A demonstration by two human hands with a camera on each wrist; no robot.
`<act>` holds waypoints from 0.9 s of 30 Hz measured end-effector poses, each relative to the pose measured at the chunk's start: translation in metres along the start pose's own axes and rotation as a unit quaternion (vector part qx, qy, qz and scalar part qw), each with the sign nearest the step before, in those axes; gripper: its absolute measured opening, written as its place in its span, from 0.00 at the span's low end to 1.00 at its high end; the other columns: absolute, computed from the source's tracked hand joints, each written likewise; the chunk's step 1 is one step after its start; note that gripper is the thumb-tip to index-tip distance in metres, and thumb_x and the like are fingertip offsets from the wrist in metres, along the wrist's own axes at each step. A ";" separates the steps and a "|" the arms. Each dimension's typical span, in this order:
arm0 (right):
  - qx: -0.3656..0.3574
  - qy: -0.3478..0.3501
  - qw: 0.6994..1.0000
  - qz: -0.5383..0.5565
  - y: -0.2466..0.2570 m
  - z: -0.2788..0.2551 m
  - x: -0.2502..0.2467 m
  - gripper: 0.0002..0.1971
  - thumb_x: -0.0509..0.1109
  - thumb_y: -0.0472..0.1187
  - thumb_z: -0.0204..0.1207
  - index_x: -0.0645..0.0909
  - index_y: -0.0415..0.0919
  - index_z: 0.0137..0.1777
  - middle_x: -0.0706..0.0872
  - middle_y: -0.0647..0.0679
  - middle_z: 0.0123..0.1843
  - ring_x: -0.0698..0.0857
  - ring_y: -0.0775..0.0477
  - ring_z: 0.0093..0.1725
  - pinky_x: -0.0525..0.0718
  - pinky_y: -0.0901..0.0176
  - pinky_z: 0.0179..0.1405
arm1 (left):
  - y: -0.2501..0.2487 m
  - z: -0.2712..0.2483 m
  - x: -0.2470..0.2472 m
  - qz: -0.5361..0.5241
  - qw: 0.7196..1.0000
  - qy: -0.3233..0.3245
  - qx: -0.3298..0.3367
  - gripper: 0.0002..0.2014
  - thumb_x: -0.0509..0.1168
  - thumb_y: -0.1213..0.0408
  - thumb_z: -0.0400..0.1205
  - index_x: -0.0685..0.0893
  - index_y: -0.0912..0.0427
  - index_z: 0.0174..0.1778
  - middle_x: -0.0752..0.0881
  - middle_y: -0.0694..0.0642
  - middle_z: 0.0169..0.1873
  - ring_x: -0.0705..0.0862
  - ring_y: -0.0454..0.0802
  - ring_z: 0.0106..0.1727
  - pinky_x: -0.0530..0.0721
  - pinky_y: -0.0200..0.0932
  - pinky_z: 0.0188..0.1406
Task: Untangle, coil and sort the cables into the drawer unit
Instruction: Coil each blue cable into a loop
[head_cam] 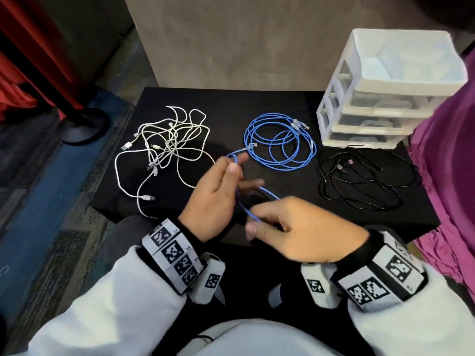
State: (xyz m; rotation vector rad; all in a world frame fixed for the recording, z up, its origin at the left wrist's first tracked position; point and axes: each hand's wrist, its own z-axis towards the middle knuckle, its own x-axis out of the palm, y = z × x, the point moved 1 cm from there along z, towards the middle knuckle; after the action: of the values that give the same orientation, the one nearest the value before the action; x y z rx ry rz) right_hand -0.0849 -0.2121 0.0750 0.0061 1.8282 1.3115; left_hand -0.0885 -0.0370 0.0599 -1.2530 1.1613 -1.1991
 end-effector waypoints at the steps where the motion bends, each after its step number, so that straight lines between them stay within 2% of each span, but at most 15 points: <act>1: -0.004 -0.027 1.000 -0.006 0.003 0.001 -0.009 0.11 0.70 0.47 0.87 0.85 0.47 0.42 0.82 0.48 0.31 0.77 0.54 0.30 0.77 0.56 0.33 | 0.001 -0.004 0.000 0.054 0.998 0.024 0.016 0.14 0.51 0.61 0.94 0.76 0.56 0.45 0.87 0.53 0.65 0.90 0.41 0.52 0.84 0.37 0.50; 3: -0.003 -0.097 0.995 -0.010 0.006 0.002 -0.030 0.11 0.75 0.49 0.84 0.86 0.49 0.40 0.85 0.49 0.31 0.80 0.49 0.31 0.81 0.52 0.35 | 0.000 -0.014 0.002 0.097 0.993 0.072 0.017 0.15 0.51 0.56 0.93 0.83 0.47 0.49 0.88 0.51 0.44 0.84 0.44 0.38 0.81 0.41 0.40; 4: -0.001 -0.132 0.991 0.000 0.006 0.003 -0.040 0.11 0.79 0.51 0.81 0.87 0.49 0.39 0.86 0.48 0.31 0.81 0.45 0.32 0.82 0.47 0.36 | -0.003 -0.017 0.004 0.102 0.990 0.095 0.011 0.16 0.51 0.54 0.92 0.84 0.41 0.47 0.84 0.53 0.33 0.80 0.46 0.31 0.79 0.43 0.35; 6: 0.003 -0.195 0.981 0.020 0.002 0.005 -0.053 0.16 0.85 0.53 0.73 0.86 0.45 0.33 0.84 0.47 0.27 0.78 0.40 0.30 0.78 0.47 0.32 | -0.008 -0.023 0.008 0.101 0.986 0.135 -0.001 0.18 0.49 0.53 0.92 0.83 0.44 0.45 0.79 0.54 0.27 0.73 0.49 0.25 0.75 0.52 0.32; 8: 0.023 -0.251 0.967 0.037 -0.011 0.008 -0.058 0.26 0.89 0.55 0.65 0.78 0.39 0.27 0.77 0.45 0.23 0.69 0.44 0.28 0.71 0.49 0.30 | -0.013 -0.026 0.010 0.090 0.982 0.166 -0.009 0.21 0.47 0.57 0.94 0.83 0.64 0.53 0.86 0.45 0.32 0.70 0.47 0.23 0.73 0.55 0.30; 9: 0.029 -0.272 0.960 0.053 -0.019 0.009 -0.058 0.29 0.89 0.56 0.64 0.75 0.37 0.27 0.73 0.42 0.24 0.68 0.48 0.29 0.68 0.50 0.30 | -0.015 -0.026 0.009 0.081 0.981 0.175 -0.017 0.22 0.46 0.58 0.95 0.80 0.71 0.54 0.89 0.43 0.38 0.70 0.46 0.23 0.72 0.51 0.29; 10: 0.028 -0.285 0.955 0.074 -0.027 0.010 -0.054 0.29 0.87 0.58 0.65 0.75 0.36 0.28 0.72 0.39 0.26 0.67 0.51 0.30 0.68 0.51 0.31 | -0.017 -0.026 0.008 0.063 0.981 0.180 -0.026 0.21 0.47 0.58 0.94 0.78 0.72 0.52 0.91 0.45 0.44 0.70 0.45 0.23 0.71 0.44 0.27; 13: 0.036 -0.284 0.949 0.129 -0.053 0.014 -0.034 0.23 0.79 0.54 0.79 0.80 0.36 0.34 0.72 0.36 0.29 0.69 0.54 0.32 0.68 0.57 0.36 | -0.024 -0.023 -0.001 -0.066 0.984 0.155 -0.051 0.14 0.51 0.56 0.91 0.75 0.60 0.45 0.89 0.58 0.49 0.68 0.45 0.23 0.64 0.38 0.24; 15: 0.059 -0.276 0.950 0.134 -0.064 0.016 -0.015 0.18 0.72 0.53 0.86 0.83 0.41 0.38 0.73 0.45 0.27 0.70 0.57 0.31 0.71 0.57 0.37 | -0.030 -0.016 -0.009 -0.183 0.977 0.093 -0.064 0.13 0.51 0.57 0.92 0.74 0.56 0.43 0.89 0.58 0.49 0.66 0.42 0.21 0.64 0.35 0.21; 17: 0.074 -0.254 0.957 0.123 -0.068 0.019 0.006 0.13 0.67 0.52 0.88 0.83 0.47 0.43 0.76 0.55 0.29 0.74 0.56 0.31 0.76 0.50 0.37 | -0.037 -0.006 -0.015 -0.264 0.962 0.032 -0.065 0.14 0.49 0.57 0.92 0.73 0.54 0.43 0.90 0.60 0.59 0.73 0.41 0.23 0.70 0.33 0.22; 19: 0.062 -0.190 0.978 0.067 -0.059 0.021 0.023 0.05 0.67 0.47 0.87 0.82 0.52 0.50 0.82 0.53 0.34 0.80 0.52 0.35 0.83 0.43 0.41 | -0.038 0.003 -0.016 -0.294 0.954 -0.034 -0.056 0.13 0.49 0.59 0.93 0.74 0.55 0.45 0.86 0.63 0.69 0.87 0.45 0.34 0.81 0.34 0.30; 21: 0.030 -0.111 0.993 0.022 -0.039 0.022 0.033 0.01 0.70 0.45 0.86 0.82 0.52 0.54 0.85 0.51 0.38 0.83 0.49 0.38 0.84 0.45 0.46 | -0.033 0.012 -0.015 -0.268 0.957 -0.104 -0.037 0.11 0.49 0.62 0.94 0.75 0.58 0.52 0.83 0.64 0.73 0.93 0.54 0.46 0.88 0.38 0.39; 23: -0.014 -0.073 0.997 0.021 -0.017 0.020 0.032 0.02 0.71 0.41 0.85 0.83 0.48 0.53 0.84 0.51 0.37 0.83 0.52 0.38 0.83 0.54 0.43 | -0.024 0.019 -0.015 -0.179 0.972 -0.155 0.009 0.09 0.48 0.63 0.95 0.73 0.60 0.58 0.80 0.61 0.75 0.94 0.59 0.52 0.91 0.45 0.48; 25: -0.037 -0.072 0.996 0.024 0.000 0.017 0.022 0.02 0.72 0.38 0.85 0.84 0.46 0.50 0.84 0.51 0.35 0.80 0.56 0.35 0.78 0.62 0.39 | -0.015 0.022 -0.018 -0.039 0.983 -0.168 0.064 0.09 0.48 0.63 0.95 0.73 0.55 0.56 0.76 0.56 0.77 0.93 0.56 0.53 0.91 0.47 0.51; 27: -0.042 -0.091 0.994 0.036 0.011 0.013 0.007 0.05 0.72 0.40 0.86 0.85 0.45 0.48 0.84 0.50 0.34 0.81 0.50 0.34 0.79 0.57 0.37 | -0.009 0.019 -0.025 0.089 0.982 -0.141 0.085 0.08 0.49 0.62 0.94 0.74 0.53 0.57 0.77 0.53 0.75 0.94 0.51 0.49 0.92 0.47 0.48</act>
State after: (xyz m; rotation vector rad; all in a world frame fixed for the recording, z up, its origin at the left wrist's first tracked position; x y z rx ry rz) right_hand -0.0858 -0.1941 0.0781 0.1423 1.6309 1.3913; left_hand -0.0702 -0.0110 0.0677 -1.1212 0.9210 -0.9330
